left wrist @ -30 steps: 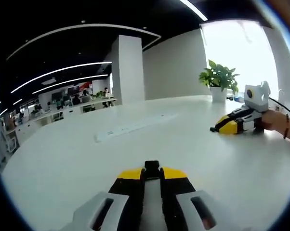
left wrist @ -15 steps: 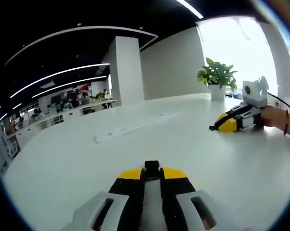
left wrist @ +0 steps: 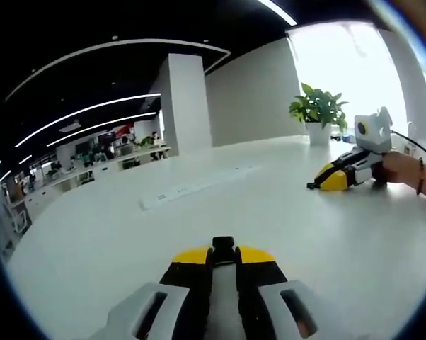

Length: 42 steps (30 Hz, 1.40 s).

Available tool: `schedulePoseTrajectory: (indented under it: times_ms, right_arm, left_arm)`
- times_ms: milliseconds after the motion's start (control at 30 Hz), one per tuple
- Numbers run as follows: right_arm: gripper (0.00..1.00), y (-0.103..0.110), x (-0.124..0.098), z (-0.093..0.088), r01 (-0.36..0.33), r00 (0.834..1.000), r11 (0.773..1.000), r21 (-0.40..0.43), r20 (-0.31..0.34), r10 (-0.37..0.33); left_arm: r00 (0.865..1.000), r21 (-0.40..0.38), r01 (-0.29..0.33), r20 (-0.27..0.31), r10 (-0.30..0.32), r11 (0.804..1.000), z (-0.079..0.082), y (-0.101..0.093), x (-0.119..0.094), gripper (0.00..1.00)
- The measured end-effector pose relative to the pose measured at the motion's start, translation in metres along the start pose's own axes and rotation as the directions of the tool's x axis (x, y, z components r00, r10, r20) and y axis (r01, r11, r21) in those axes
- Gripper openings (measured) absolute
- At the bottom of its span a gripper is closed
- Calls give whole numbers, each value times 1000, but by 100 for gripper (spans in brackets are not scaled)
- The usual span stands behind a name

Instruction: Snap the two parts of the plastic buckle together until the buckle closes and remains connected.

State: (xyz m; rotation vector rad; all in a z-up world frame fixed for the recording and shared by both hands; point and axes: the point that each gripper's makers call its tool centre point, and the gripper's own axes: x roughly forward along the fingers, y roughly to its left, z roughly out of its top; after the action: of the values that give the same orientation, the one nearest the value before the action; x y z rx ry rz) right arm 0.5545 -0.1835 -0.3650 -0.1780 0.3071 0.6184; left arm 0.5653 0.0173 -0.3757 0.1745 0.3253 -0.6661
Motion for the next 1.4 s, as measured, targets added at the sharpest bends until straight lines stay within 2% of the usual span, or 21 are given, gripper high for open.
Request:
schedulePoseTrajectory:
  times_ms: [100, 633, 867, 1000, 1400]
  right_arm:
    - [11, 0, -2, 4, 1, 1000, 1000, 5, 16, -1]
    - [11, 5, -2, 0, -14, 1000, 1000, 10, -1, 14]
    - [11, 7, -6, 3, -24, 1000, 1000, 16, 15, 24]
    - [11, 7, -7, 4, -22, 1000, 1000, 16, 15, 22]
    - [11, 7, -10, 4, -22, 1000, 999, 23, 14, 22]
  left_arm:
    - [1000, 4, 4, 0, -4, 1000, 0, -1, -2, 11]
    - [1000, 6, 18, -1, -18, 1000, -3, -7, -6, 11]
    - [999, 13, 30, -13, -29, 999, -4, -8, -8, 11]
    - [999, -8, 39, -6, -39, 999, -2, -9, -9, 11]
    - [997, 11, 77, -10, -76, 997, 2, -13, -11, 12]
